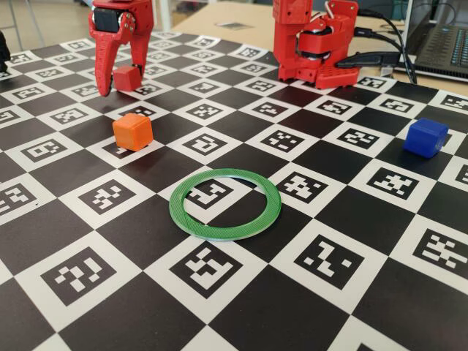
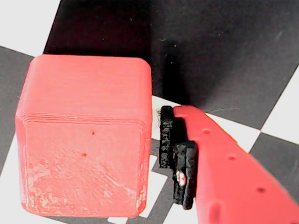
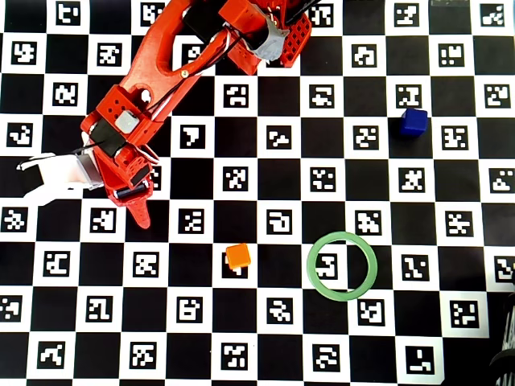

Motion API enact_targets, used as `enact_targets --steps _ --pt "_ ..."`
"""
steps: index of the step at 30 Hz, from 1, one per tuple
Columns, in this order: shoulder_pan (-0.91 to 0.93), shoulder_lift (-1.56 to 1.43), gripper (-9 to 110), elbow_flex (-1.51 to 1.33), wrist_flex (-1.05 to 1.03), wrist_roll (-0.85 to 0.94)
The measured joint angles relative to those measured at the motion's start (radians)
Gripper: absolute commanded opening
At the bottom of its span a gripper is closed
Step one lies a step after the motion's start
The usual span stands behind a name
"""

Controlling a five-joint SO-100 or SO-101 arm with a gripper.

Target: Grab the red cube then put it in the green circle then put the blue cube on top and finally the orange cube on top

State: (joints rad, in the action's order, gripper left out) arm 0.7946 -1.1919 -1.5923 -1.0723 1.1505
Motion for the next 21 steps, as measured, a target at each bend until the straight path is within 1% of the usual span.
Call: enact_targets --steps 4,7,12,14,21 --pt "0.000 0.000 43 0.000 0.000 0.000" --pt "0.000 0.000 32 -0.005 0.000 0.000" --pt "0.000 0.000 11 -0.006 0.000 0.000" --pt "-0.002 0.000 7 -0.006 0.000 0.000" --pt "-0.002 -0.002 4 -0.011 0.000 -0.002"
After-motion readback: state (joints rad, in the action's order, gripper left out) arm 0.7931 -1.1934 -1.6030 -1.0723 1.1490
